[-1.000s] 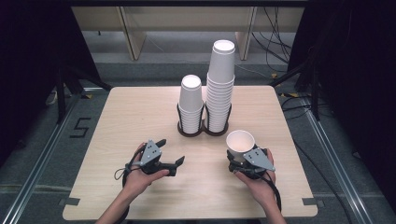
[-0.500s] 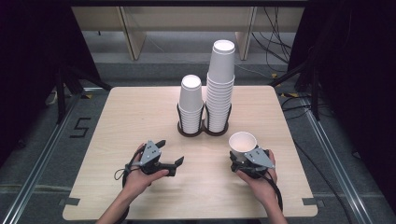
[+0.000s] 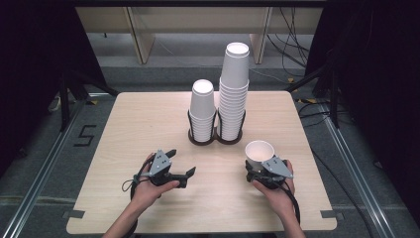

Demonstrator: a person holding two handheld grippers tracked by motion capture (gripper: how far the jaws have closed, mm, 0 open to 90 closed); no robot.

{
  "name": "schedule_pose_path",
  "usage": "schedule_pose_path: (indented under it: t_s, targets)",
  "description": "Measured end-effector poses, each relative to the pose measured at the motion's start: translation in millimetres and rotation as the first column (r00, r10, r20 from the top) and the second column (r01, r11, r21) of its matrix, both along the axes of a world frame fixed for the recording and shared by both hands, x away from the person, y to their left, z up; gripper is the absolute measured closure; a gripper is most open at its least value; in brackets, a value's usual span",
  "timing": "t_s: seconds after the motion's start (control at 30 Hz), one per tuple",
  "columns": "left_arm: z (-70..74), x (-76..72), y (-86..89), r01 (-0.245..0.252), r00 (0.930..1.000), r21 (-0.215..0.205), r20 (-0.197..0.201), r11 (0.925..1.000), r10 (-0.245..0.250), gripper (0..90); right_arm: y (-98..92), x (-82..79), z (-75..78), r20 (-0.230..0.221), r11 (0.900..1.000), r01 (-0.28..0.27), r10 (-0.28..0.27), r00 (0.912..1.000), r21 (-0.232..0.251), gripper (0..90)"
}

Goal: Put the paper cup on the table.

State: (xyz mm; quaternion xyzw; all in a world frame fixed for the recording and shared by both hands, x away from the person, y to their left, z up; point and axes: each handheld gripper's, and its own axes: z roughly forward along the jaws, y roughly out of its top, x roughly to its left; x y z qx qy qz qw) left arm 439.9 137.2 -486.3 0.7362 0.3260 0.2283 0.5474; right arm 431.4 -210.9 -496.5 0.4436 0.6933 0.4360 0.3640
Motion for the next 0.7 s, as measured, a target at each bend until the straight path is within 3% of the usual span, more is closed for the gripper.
schedule_pose_path:
  t_s: [0.03,0.1,0.13,0.17,0.27,0.33,0.37,0.43,0.47,0.63,0.7]
  targets:
    - [-0.2,-0.1,-0.2,0.001,1.0000,0.000,-0.001,1.0000,-0.001,5.2,-1.2,0.7,-0.2,-0.004,1.000,-0.004,0.004,1.0000,-0.008,15.2]
    - [-0.2,-0.5,-0.1,0.000,1.0000,-0.003,-0.003,1.0000,0.000,5.2,-0.5,-2.5,0.8,-0.031,1.000,0.022,-0.022,0.9993,0.022,14.9]
    - [-0.1,-0.5,0.1,0.000,1.0000,0.000,-0.002,1.0000,0.000,5.2,-2.9,-0.7,0.9,-0.021,1.000,0.008,-0.008,0.9997,0.007,14.7]
    - [-0.1,-0.5,0.1,-0.002,1.0000,-0.001,-0.001,1.0000,0.002,5.2,-0.7,-3.2,1.0,-0.033,0.999,0.027,-0.026,0.9991,0.043,14.6]
    - [-0.3,-0.2,0.2,-0.003,1.0000,-0.003,-0.003,1.0000,0.003,5.2,-3.8,-0.5,-0.3,-0.034,1.000,0.001,0.000,0.9994,0.011,13.9]
    - [-0.4,-0.2,0.1,-0.002,1.0000,-0.003,-0.003,1.0000,0.002,5.2,-1.5,-3.2,-1.3,-0.052,0.999,0.025,-0.023,0.9984,0.038,13.4]
    - [-0.4,-0.3,0.2,-0.001,1.0000,-0.002,-0.003,1.0000,0.001,5.2,-4.1,-1.6,-1.4,-0.050,1.000,0.006,-0.005,0.9987,0.009,13.0]
    - [-0.1,-0.4,0.7,-0.002,1.0000,-0.002,-0.002,1.0000,0.002,5.2,-2.6,-3.4,-1.0,-0.070,1.000,0.016,-0.014,0.9974,0.020,11.6]
    - [-0.4,0.2,0.8,0.001,1.0000,-0.009,0.001,1.0000,-0.001,5.2,-3.6,-2.0,-1.1,-0.051,1.000,0.007,-0.006,0.9987,0.006,10.3]
    - [-0.4,0.6,1.2,0.001,1.0000,-0.010,0.002,1.0000,-0.001,5.2,-3.2,-0.8,-0.6,-0.061,1.000,-0.013,0.013,0.9980,-0.005,1.9]
    - [-0.5,0.1,1.3,-0.004,1.0000,0.003,-0.004,1.0000,0.004,5.2,-2.9,-1.7,0.2,-0.087,1.000,-0.020,0.021,0.9959,0.012,0.5]
